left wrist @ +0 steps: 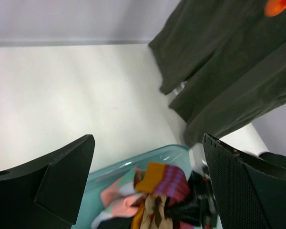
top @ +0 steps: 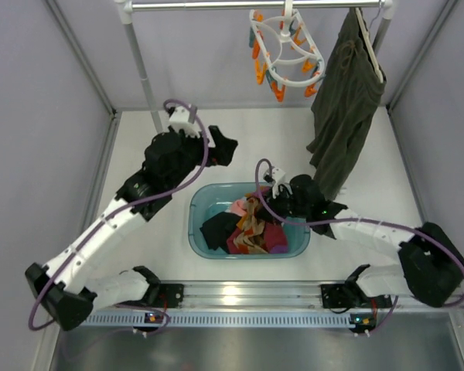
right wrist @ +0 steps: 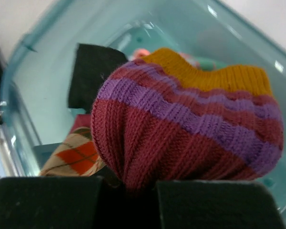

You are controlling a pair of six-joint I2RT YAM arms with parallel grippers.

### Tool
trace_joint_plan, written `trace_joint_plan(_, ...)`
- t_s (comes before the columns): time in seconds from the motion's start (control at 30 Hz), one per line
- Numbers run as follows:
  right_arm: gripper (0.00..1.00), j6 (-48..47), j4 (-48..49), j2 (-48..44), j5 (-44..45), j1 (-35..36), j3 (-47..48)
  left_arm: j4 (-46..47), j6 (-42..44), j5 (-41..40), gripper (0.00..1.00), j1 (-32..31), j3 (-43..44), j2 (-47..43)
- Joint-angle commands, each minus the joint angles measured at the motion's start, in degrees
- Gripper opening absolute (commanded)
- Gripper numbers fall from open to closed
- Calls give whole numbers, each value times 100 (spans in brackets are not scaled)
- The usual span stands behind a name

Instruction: Remove the socks clipped to the hanger

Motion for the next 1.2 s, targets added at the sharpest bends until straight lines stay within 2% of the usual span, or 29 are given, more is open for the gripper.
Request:
trace_joint_plan(0.0, 0, 668, 691, 738, 627, 171, 72, -115, -270, -762, 99, 19, -725, -852)
trace_joint_plan(0.23, 2, 951, 630, 1478, 611, 383, 1, -1205, -429, -991, 99, 19, -1736, -2100)
trace_joint_plan(0.37, 14, 837, 24, 988, 804, 506, 256, -1829, -368, -1079, 99, 19, -1721, -2637)
trace_joint_plan(0.4, 26, 802, -168, 881, 830, 523, 309, -2126, -315, -1096, 99, 19, -1668, -2716)
trace_joint_plan(0.47, 36, 688, -607, 522, 883, 523, 432, -2383, -245, -1105, 99, 19, -1536, -2892)
trace_joint_plan(0.5, 47, 644, -723, 389, 918, 532, 459, -2549, -192, -1140, 99, 19, -1501, -2936)
trace_joint_plan(0.53, 58, 626, -811, 258, 1049, 541, 511, -2603, -148, -1141, 99, 19, -1448, -3006)
trace_joint_plan(0.57, 79, 574, -1169, -14, 1146, 541, 573, -2717, -78, -1132, 99, 19, -1421, -3016)
trace_joint_plan(0.63, 90, 530, -1399, -418, 1348, 541, 651, -2841, -16, -1149, 99, 19, -1334, -3042)
trace_joint_plan(0.77, 99, 310, -2102, -991, 1673, 524, 968, -3139, 265, -1368, 99, 10, -1263, -3191)
trace_joint_plan(0.87, 99, 143, -2700, -1483, 2279, 524, 1162, -3158, 362, -1921, 99, 19, -1447, -3497)
trace_joint_plan(0.93, 99, 116, -3043, -1886, 3250, 515, 1249, -3123, 257, -2404, 99, 19, -1753, -3665)
trace_joint_plan(0.97, 99, 177, -3123, -2028, 3630, 515, 1259, -3114, 126, -2911, 99, 19, -1842, -3788)
trace_joint_plan(1.13, 100, 292, -3614, -2993, 6300, 515, 1311, -3078, 177, -3380, 99, 88, -1843, -4140)
trace_joint_plan(1.17, 99, 196, -3703, -3126, 6497, 515, 1329, -3096, 212, -3486, 98, 124, -1886, -4184)
